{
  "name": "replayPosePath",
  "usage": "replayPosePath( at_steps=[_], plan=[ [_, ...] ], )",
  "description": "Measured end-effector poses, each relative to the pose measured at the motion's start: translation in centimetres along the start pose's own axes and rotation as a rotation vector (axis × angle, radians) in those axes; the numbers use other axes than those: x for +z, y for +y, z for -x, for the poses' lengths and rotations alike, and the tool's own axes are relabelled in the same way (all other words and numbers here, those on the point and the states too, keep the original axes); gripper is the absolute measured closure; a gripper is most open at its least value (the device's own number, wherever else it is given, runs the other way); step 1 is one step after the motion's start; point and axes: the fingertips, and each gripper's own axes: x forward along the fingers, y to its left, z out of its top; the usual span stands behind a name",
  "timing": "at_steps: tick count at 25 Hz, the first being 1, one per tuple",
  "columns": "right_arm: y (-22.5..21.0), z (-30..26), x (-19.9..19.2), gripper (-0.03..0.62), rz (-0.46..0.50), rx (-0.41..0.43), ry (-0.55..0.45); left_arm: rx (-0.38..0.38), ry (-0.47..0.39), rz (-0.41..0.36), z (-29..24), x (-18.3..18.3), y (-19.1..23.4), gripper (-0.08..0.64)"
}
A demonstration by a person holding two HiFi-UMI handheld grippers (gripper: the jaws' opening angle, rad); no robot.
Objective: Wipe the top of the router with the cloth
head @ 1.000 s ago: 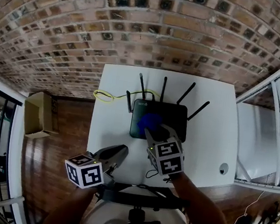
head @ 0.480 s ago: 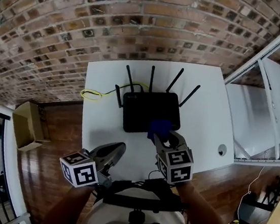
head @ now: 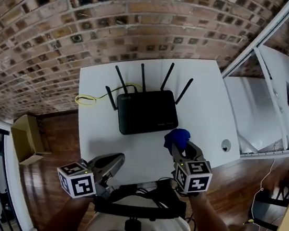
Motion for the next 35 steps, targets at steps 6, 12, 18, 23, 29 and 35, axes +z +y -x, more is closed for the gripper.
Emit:
replayPosePath(
  at_steps=[6, 12, 18, 23, 29, 35],
  plan=[
    [-5.9, 2.2, -0.9, 0.460, 0.007, 0.014, 0.012, 0.066, -0.067, 0.012, -3.2, -0.7, -2.7, 0.551],
    [-13.2, 4.3, -2.8, 0.459, 0.012, 0.036, 0.031, 0.081, -0.063, -0.006, -9.5, -3.4, -7.8, 0.551],
    [-20.5, 4.9, -6.1, 0.457, 0.018, 0.057, 0.094, 0.128, -0.077, -0.011, -15.4, -6.0, -10.9, 0.551],
    [-23.6, 4.8, -7.6, 0.457, 0.017, 0.102, 0.125, 0.175, -0.085, -0.019, -18.4, -7.4, -13.4, 0.551],
    [-24.0, 5.8, -6.8, 0.461, 0.031, 0.125, 0.072, 0.177, -0.094, -0.032, -19.1, -8.0, -15.2, 0.551],
    [-24.3, 5.8, -6.5, 0.479, 0.048, 0.114, 0.075, 0.179, -0.106, -0.024, -18.9, -7.7, -15.1, 0.551]
  ],
)
